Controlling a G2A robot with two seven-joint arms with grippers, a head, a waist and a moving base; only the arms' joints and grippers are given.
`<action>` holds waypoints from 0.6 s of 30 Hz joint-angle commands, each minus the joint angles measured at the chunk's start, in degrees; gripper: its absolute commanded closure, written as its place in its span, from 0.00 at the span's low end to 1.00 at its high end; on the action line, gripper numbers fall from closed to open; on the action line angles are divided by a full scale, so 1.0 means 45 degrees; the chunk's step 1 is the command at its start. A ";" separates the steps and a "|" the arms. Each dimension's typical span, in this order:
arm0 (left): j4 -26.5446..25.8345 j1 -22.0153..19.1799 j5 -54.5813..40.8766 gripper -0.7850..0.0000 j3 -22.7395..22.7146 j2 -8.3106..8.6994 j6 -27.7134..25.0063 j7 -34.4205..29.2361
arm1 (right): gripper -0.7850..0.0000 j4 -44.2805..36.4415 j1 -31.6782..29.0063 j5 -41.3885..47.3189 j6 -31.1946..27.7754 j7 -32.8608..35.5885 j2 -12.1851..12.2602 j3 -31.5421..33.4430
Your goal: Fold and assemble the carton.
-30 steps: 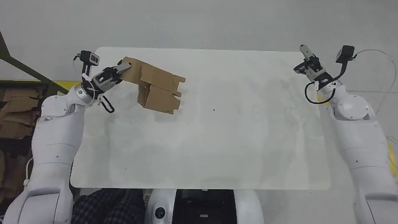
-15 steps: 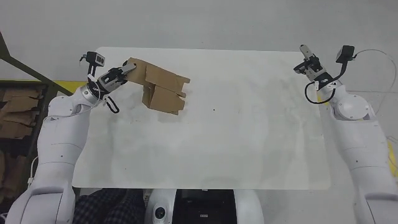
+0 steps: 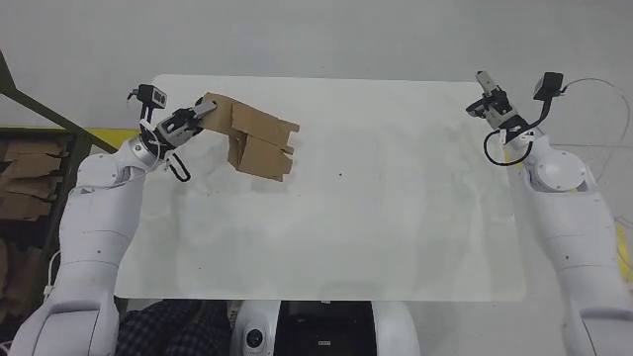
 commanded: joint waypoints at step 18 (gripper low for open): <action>0.1922 -0.2986 -0.0260 1.00 0.3695 -0.0921 0.0262 -0.1982 | 0.00 -0.5109 -0.3244 -0.0555 -0.0704 0.2422 -0.0071 -0.1402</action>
